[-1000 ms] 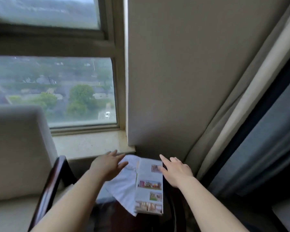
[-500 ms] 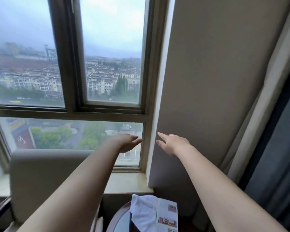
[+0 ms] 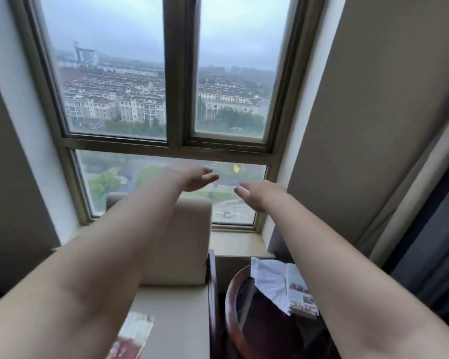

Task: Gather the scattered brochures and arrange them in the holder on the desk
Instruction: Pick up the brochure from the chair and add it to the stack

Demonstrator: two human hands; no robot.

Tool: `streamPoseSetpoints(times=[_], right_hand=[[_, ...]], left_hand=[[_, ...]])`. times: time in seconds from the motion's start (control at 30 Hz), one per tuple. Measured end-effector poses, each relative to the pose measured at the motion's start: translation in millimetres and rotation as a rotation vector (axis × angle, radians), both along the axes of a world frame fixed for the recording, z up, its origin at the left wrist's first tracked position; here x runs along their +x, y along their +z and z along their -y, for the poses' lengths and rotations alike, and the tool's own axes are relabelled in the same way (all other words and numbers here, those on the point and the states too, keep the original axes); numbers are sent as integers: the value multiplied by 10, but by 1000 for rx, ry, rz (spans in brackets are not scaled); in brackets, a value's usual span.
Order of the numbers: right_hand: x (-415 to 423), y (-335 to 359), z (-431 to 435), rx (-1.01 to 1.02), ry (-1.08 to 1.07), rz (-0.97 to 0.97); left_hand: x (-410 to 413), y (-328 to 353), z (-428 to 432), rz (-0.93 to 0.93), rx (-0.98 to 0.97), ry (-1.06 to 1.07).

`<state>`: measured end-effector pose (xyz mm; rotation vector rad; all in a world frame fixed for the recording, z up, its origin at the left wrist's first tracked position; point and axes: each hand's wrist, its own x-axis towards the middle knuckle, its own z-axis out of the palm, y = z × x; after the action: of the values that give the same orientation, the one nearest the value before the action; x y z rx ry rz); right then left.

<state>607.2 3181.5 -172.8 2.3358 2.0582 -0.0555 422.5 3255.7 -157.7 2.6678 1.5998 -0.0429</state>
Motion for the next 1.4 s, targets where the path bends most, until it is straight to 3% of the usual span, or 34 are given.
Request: streamPoseSetpoints(times=[0.33, 0.67, 1.1, 1.4], right_hand=[[-1658, -291, 239, 15, 142, -20], [-2590, -1601, 637, -86, 151, -25], [-3104, -3359, 289, -148, 73, -43], [-2954, -5230, 66, -159, 74, -9]], left_hand=[[-1658, -243, 647, 6, -15, 199], [-2863, -1652, 1114, -81, -154, 263], [-3310, -3563, 537, -120, -166, 109], [-3249, -5382, 237, -128, -106, 66]])
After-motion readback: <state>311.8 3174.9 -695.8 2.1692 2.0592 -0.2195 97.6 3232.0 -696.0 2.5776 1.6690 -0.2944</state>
